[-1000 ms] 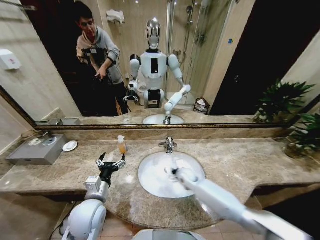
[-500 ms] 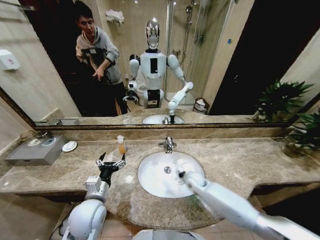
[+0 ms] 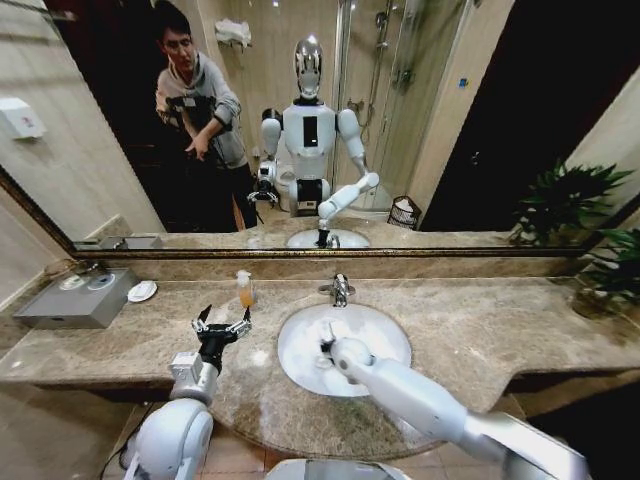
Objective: Pick up the towel from the sink counter and wipe the mirror surface.
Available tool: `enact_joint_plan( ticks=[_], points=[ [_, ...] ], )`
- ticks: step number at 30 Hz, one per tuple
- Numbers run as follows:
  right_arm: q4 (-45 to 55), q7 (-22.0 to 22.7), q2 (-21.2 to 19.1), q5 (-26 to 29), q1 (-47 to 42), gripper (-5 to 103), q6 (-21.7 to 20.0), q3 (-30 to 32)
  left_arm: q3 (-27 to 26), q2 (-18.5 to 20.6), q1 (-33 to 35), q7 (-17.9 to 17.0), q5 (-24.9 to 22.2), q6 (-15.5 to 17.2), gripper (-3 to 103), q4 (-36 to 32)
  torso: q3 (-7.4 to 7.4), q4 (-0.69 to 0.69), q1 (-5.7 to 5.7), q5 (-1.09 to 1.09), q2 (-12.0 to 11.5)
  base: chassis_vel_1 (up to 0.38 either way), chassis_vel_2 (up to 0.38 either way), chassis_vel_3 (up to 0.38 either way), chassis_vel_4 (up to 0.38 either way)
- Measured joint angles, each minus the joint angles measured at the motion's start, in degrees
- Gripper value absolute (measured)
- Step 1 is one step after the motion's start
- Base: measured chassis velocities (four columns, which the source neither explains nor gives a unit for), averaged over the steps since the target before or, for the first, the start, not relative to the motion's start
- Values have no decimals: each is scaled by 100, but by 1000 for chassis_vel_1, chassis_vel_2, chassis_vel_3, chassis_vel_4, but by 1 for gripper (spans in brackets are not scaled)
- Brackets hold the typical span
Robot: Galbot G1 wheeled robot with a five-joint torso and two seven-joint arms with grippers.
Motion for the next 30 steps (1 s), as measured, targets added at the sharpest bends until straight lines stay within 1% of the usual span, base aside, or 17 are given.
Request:
enact_joint_plan(
  ticks=[2,3,4,7,9,10,11,12,14,15,16,17,20,21,22,25,30],
  points=[
    [173,-180,-543,-165,-310,16,9,347,2,0,0,1,0,0,100,0,-1,0,0,1,0,0,0,0,0],
    [254,-260,-769,-209,-452,16,20,556,3,-1,-1,2,0,0,100,0,-2,5,-1,4,1,0,0,0,0],
    [254,-260,-769,-209,-452,16,20,556,3,-1,-1,2,0,0,100,0,-2,5,-1,4,1,0,0,0,0],
    [381,-409,-1144,-220,-691,16,37,894,1,0,1,1,0,0,100,0,-4,14,-4,4,4,0,0,0,0],
    [392,-411,-1147,-221,-736,16,43,950,1,-1,1,1,0,0,100,0,-3,12,-4,-3,3,79,34,22,28],
    [392,-399,-1102,-231,-763,16,49,984,-1,0,1,-1,0,0,100,0,-3,5,-3,-10,3,79,34,-19,25],
    [379,-357,-941,-235,-771,16,52,965,0,0,1,0,0,0,100,0,-2,-4,-2,-16,2,0,0,0,0],
    [379,-357,-941,-235,-771,16,52,965,0,0,1,0,0,0,100,0,-2,-4,-2,-16,2,0,0,0,0],
    [301,-280,-642,-234,-674,16,61,797,2,-1,-1,2,0,0,100,0,0,-8,-1,-5,1,0,0,0,0],
    [222,-211,-278,-215,-509,16,62,547,3,0,-2,3,0,0,100,0,2,-9,1,-1,0,-62,-61,-42,-17],
    [157,-166,-60,-182,-376,16,58,380,2,0,0,2,0,1,100,0,3,-6,1,1,-1,-62,-24,-1,-17],
    [157,-166,-60,-182,-376,16,58,380,2,0,0,2,0,1,100,0,3,-6,1,1,-1,-62,-24,-1,-17],
    [-134,-84,643,-128,48,16,86,-53,1,-1,-1,2,0,0,100,0,3,6,3,-1,-2,0,0,0,0],
    [-272,-84,854,-129,162,16,103,-132,1,-1,0,2,0,0,100,0,3,6,3,-3,-2,0,0,0,0],
    [-272,-84,854,-129,162,16,103,-132,1,-1,0,2,0,0,100,0,3,6,3,-3,-2,0,0,0,0],
    [-764,-134,1511,-193,436,16,211,-166,1,-1,0,2,0,0,100,0,1,5,2,-4,-1,0,0,0,0],
    [-923,-183,1617,-322,448,16,252,-98,1,0,0,2,0,0,100,0,1,4,1,-2,-1,0,0,0,0]
  ],
)
